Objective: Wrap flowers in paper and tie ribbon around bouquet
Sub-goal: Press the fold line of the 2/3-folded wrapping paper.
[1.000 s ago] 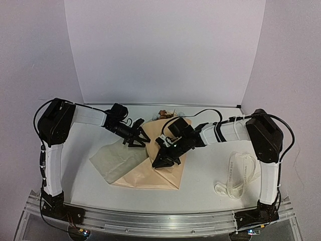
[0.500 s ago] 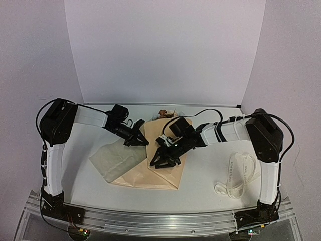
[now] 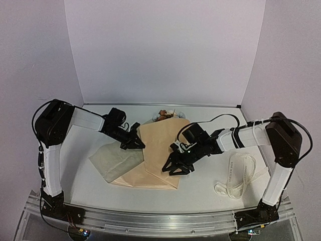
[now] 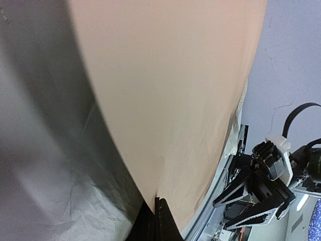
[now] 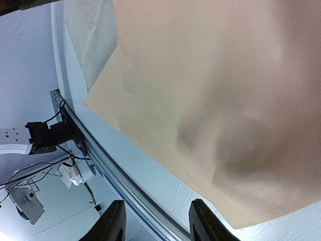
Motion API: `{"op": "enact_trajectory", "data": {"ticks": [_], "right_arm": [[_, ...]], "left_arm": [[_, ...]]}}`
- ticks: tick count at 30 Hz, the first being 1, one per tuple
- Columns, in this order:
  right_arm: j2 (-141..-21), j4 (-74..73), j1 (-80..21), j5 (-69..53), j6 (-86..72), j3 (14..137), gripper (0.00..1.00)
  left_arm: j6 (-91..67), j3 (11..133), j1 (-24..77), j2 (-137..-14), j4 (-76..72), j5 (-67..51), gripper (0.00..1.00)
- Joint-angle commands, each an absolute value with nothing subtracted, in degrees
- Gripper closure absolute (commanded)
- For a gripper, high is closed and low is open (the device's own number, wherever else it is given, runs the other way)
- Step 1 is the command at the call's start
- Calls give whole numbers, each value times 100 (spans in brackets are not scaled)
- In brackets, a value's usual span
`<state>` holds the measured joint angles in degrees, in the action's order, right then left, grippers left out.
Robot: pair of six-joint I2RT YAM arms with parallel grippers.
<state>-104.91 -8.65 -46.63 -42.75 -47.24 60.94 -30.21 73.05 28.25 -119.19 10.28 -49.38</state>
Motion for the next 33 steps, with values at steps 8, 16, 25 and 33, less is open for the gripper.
{"op": "enact_trajectory", "data": {"ticks": [8, 16, 25, 33], "right_arm": [[-10512, 162, -4647, -3727, -5431, 5427, 60], [-10543, 321, -4646, -3470, -5533, 5002, 62], [-10557, 325, -4646, -3470, -5542, 4894, 65], [-10538, 325, -4647, -3491, -5558, 4846, 66]], "left_arm": [[-3229, 7095, 2995, -11436, 675, -4226, 100], [-3192, 7190, 3033, -11454, 894, -3721, 100], [-2974, 7417, 3233, -11219, 1388, -2760, 84], [-2359, 7449, 3874, -10217, 1729, -1151, 61]]}}
